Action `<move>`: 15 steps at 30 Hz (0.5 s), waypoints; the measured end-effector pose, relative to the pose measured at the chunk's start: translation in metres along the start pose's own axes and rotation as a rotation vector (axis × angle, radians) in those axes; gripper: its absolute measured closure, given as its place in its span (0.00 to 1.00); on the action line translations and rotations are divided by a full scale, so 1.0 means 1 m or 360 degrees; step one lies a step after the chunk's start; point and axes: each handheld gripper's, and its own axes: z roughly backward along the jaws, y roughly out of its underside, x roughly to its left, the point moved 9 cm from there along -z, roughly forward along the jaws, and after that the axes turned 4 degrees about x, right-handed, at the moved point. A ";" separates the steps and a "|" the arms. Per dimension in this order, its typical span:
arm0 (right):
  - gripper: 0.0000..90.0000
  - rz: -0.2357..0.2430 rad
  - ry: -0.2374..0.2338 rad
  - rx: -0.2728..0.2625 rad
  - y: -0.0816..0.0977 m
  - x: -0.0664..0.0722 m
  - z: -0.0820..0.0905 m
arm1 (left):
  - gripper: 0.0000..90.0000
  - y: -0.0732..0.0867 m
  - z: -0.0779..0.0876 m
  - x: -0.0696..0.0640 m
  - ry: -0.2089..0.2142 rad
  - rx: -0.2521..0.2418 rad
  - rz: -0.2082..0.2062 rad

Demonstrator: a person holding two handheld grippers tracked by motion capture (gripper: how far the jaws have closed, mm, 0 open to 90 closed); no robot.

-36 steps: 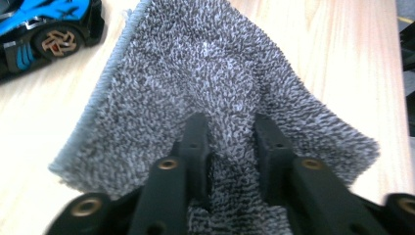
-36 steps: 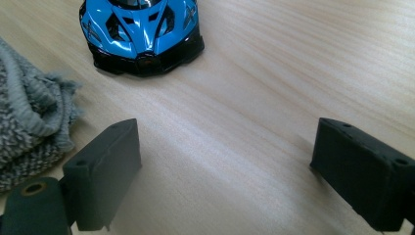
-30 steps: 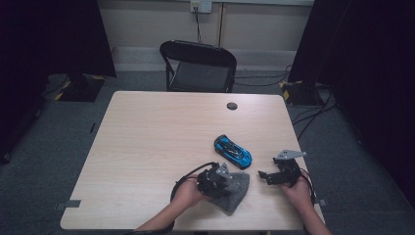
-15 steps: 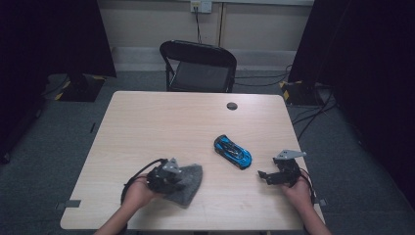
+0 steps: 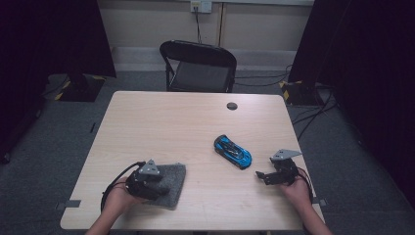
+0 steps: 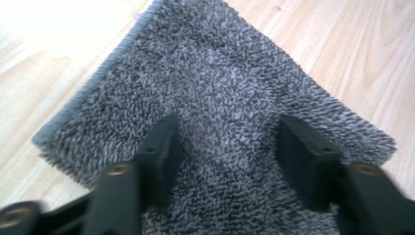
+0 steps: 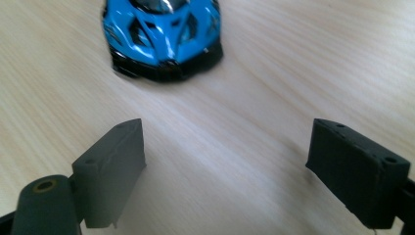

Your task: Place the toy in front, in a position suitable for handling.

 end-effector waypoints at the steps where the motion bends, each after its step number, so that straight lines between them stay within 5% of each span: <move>1: 0.15 0.0009 -0.0024 -0.0017 -0.003 0.003 0.001 | 0.36 -0.001 0.001 0.000 -0.0005 -0.0014 0.0016; 9: 0.15 0.0058 -0.0118 -0.0056 -0.038 0.020 -0.003 | 0.33 -0.010 0.010 0.008 -0.0055 -0.0120 0.0074; 15: 0.15 0.0106 -0.0171 -0.0077 -0.071 0.034 -0.018 | 0.33 -0.010 0.008 0.008 -0.0058 -0.0113 0.0043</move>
